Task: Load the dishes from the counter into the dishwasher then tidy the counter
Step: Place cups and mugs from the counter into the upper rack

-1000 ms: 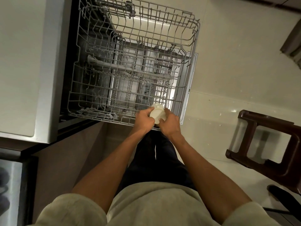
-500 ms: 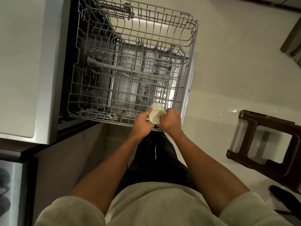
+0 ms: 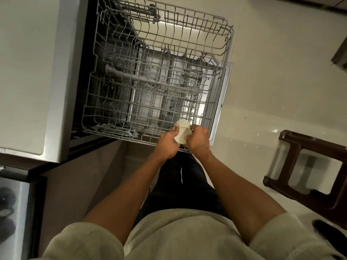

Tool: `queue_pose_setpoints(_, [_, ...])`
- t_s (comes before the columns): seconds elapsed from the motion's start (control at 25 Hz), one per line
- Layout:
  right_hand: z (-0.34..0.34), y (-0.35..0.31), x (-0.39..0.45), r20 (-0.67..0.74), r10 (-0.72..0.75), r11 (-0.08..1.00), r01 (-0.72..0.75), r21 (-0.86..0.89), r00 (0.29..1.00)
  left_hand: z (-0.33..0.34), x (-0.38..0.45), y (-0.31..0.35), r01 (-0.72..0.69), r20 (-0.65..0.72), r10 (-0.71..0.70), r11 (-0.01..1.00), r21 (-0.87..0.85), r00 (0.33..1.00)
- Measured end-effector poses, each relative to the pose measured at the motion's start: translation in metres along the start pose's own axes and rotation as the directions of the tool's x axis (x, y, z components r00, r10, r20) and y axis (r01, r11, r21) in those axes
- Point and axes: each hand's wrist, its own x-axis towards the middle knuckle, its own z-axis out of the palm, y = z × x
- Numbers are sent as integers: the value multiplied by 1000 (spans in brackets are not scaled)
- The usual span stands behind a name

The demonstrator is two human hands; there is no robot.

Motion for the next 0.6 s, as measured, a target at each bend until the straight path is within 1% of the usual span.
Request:
queue_pose_setpoints(0.08, [-1,-2,-2,0,-34,998,34,-46,999,1,-1,0,-7,-6,7,1000,16,1000])
queue_pose_setpoints(0.2, [0,-1,-9,-31,-132,986,128,-110,991,5,-8,2,4,-86,1,999,54,996])
queue_pose_setpoints(0.28, [1,1,-12,-3,-174,977,172,-129,985,8,-13,3,25,-115,-16,997,69,993])
queue_pose_setpoints(0.4, [-6,1,-12,58,-184,970,191,-151,981,8,-15,5,36,-77,-30,997,72,997])
queue_pose_setpoints(0.52, [-14,-5,-10,122,-146,974,164,-159,982,3,-13,6,44,-27,-43,997,60,999])
queue_pose_setpoints(0.6, [-19,-11,-15,130,-156,970,177,-166,979,0,-15,7,50,-10,-49,997,61,999])
